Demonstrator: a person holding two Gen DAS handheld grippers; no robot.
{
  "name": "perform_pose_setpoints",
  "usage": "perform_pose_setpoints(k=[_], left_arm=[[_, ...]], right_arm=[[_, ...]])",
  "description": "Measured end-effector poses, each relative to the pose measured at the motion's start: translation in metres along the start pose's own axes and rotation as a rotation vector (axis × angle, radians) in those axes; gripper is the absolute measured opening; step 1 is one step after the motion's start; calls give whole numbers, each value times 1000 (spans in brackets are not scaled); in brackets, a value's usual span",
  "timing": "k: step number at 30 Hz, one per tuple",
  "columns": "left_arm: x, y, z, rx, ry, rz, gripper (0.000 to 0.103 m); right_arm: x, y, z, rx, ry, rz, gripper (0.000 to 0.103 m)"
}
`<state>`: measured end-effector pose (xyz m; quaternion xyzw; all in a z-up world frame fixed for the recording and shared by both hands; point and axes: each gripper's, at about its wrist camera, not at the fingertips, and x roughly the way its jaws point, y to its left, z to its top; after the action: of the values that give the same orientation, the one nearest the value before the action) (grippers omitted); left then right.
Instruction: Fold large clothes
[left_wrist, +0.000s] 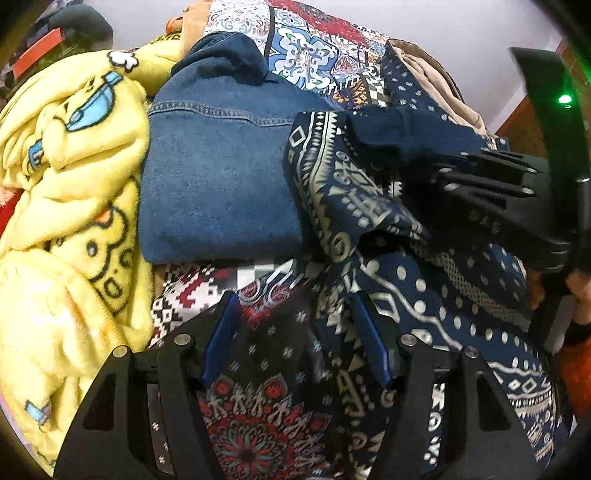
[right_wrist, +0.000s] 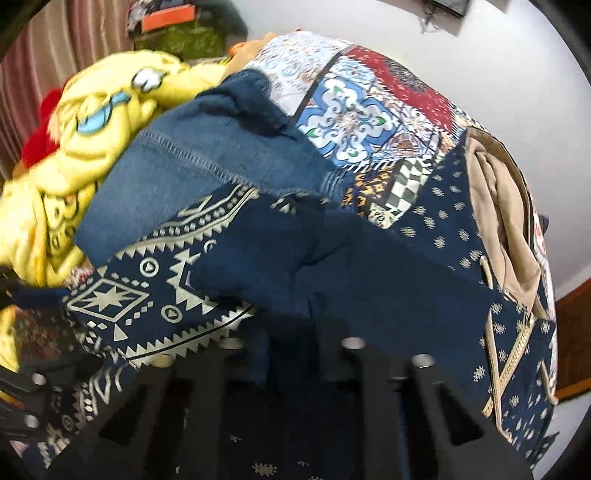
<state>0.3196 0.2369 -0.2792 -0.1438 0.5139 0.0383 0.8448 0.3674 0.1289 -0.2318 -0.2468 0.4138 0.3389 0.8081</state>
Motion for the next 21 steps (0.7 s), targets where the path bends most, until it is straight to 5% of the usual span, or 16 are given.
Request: perform_pose_setpoints(k=[13, 21], left_arm=[[0, -7, 26, -16, -76, 225, 62], [8, -3, 19, -60, -45, 253, 64]], right_arm=[[-133, -118, -49, 383, -236, -47, 12], [-131, -177, -117, 565, -160, -82, 11]])
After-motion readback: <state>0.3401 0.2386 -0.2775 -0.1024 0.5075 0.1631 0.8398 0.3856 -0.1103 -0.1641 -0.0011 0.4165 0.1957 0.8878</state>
